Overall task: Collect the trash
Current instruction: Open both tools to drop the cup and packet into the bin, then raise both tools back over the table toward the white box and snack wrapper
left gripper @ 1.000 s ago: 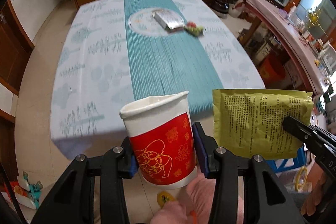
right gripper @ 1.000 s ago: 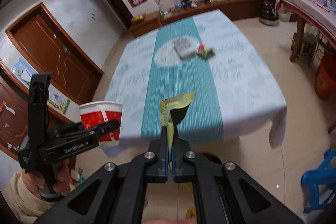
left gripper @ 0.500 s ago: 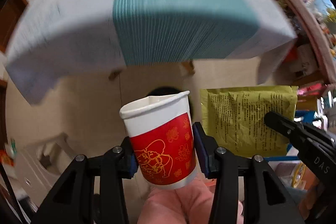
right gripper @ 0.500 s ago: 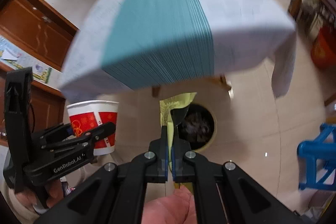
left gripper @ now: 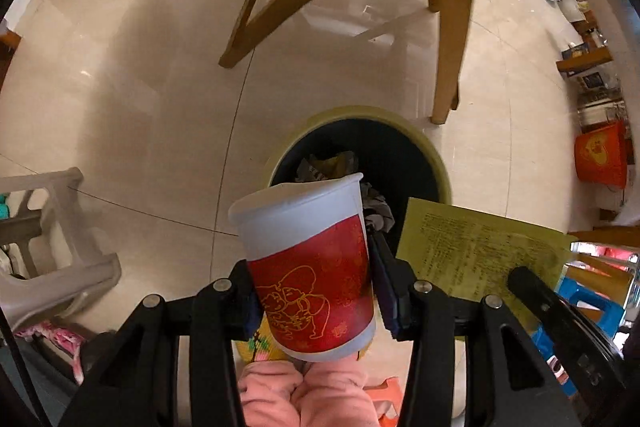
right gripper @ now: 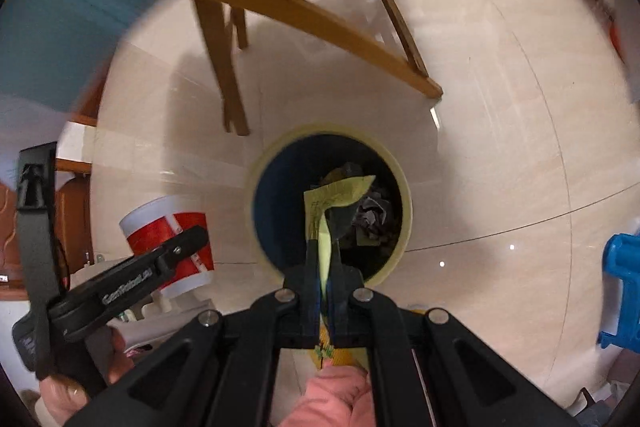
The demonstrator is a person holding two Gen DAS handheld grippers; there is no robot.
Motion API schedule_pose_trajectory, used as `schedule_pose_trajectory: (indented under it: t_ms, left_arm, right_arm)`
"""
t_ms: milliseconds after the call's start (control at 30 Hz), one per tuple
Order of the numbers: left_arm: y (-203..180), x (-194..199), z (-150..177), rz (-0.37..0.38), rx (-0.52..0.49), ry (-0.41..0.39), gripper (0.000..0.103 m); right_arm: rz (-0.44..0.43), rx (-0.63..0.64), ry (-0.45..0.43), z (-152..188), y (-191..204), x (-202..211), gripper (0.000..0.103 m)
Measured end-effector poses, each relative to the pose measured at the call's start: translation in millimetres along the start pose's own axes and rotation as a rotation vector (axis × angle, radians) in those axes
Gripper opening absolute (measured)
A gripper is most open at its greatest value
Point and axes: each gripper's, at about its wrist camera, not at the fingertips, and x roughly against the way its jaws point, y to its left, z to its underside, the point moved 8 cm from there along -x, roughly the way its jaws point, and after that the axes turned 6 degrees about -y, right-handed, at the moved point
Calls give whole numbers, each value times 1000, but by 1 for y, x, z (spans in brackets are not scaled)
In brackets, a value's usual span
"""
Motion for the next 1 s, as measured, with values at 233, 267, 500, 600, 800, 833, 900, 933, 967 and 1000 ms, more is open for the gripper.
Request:
schedule_pose_trajectory:
  t_ms: [233, 267, 500, 600, 800, 833, 900, 933, 967, 1000]
  left_arm:
    - [2, -41, -7, -10, 14, 0, 46]
    - [2, -45, -7, -10, 17, 2, 47]
    - [8, -54, -10, -31, 32, -11, 86]
    - [8, -53, -8, -43, 14, -16, 88]
    - [16, -46, -5, -67, 32, -21, 88]
    - [17, -43, -5, -69, 42, -23, 88]
    - [20, -34, -6, -71, 60, -36, 88]
    - [22, -29, -7, -72, 66, -43, 88]
    - [24, -25, -7, -73, 70, -47, 88]
    - [25, -20, -7, -73, 72, -52, 88]
  right_arm:
    - [-34, -17, 58, -3, -2, -61, 5]
    - [-41, -19, 68, -3, -1, -66, 5]
    - [-34, -20, 120, -2, -2, -85, 39]
    - [-30, -12, 109, -4, -3, -85, 45]
    - [-14, 14, 90, -5, -5, -81, 45]
    - [-9, 21, 86, -5, -5, -79, 45]
    - [-5, 26, 78, -4, -4, -74, 45]
    - [-3, 27, 73, -3, -4, -70, 45]
    - [-3, 27, 68, -2, -4, -67, 45]
    - [-1, 27, 63, -2, -4, -62, 45]
